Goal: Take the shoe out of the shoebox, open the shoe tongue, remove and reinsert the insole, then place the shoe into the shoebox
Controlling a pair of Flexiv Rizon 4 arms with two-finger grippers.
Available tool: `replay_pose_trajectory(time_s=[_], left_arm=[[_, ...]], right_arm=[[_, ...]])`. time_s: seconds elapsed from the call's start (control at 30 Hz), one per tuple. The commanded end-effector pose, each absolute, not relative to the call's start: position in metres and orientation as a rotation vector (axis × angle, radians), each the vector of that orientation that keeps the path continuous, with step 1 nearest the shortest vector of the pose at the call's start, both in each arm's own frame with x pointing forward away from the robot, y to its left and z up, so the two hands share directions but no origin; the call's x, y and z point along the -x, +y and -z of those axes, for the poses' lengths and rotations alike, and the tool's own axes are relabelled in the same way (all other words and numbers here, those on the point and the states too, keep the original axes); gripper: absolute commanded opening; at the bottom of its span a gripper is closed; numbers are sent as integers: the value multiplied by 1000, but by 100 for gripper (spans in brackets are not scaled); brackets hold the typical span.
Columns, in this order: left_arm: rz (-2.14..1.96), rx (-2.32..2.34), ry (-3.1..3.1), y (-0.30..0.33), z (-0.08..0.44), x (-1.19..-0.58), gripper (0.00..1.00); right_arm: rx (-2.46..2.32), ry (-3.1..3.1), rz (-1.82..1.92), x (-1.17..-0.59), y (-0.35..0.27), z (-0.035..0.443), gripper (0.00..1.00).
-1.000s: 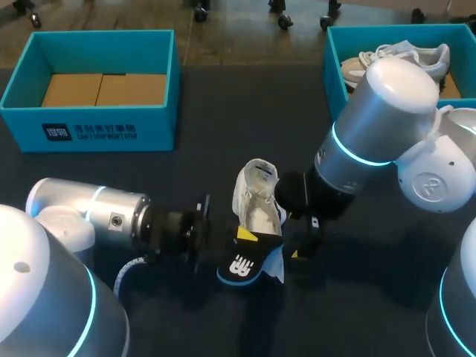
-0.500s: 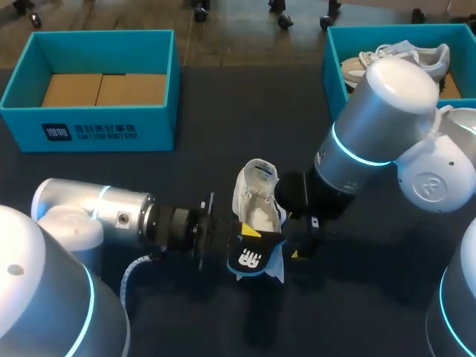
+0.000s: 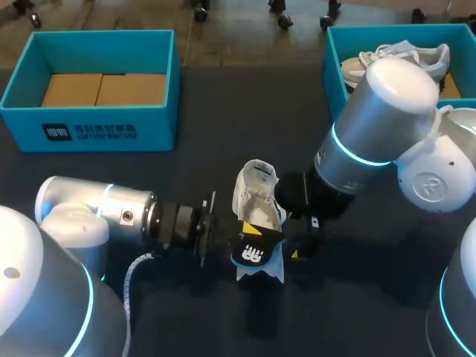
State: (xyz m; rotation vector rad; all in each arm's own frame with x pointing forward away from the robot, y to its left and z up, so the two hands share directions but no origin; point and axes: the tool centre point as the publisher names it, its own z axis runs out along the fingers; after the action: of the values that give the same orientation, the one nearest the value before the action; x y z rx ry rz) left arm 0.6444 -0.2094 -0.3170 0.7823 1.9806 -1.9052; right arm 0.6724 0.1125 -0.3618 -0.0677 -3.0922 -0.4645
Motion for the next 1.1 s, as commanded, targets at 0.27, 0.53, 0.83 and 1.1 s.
replay_pose_trajectory(time_s=[0.27,0.53,0.83,1.1], left_arm=[[1860,-755,2034,-211,330,-653,0],[1806,-736,2084,-211,343,-659,0],[1713,-699,2156,-215,354,-663,0],[1711,-688,2163,-209,354,-663,0]], right_arm=[[69,-3095,463,-672,114,364,100],[69,-3095,463,-672,114,364,100],[69,-3095,463,-672,114,364,100],[69,-3095,463,-672,114,364,100]])
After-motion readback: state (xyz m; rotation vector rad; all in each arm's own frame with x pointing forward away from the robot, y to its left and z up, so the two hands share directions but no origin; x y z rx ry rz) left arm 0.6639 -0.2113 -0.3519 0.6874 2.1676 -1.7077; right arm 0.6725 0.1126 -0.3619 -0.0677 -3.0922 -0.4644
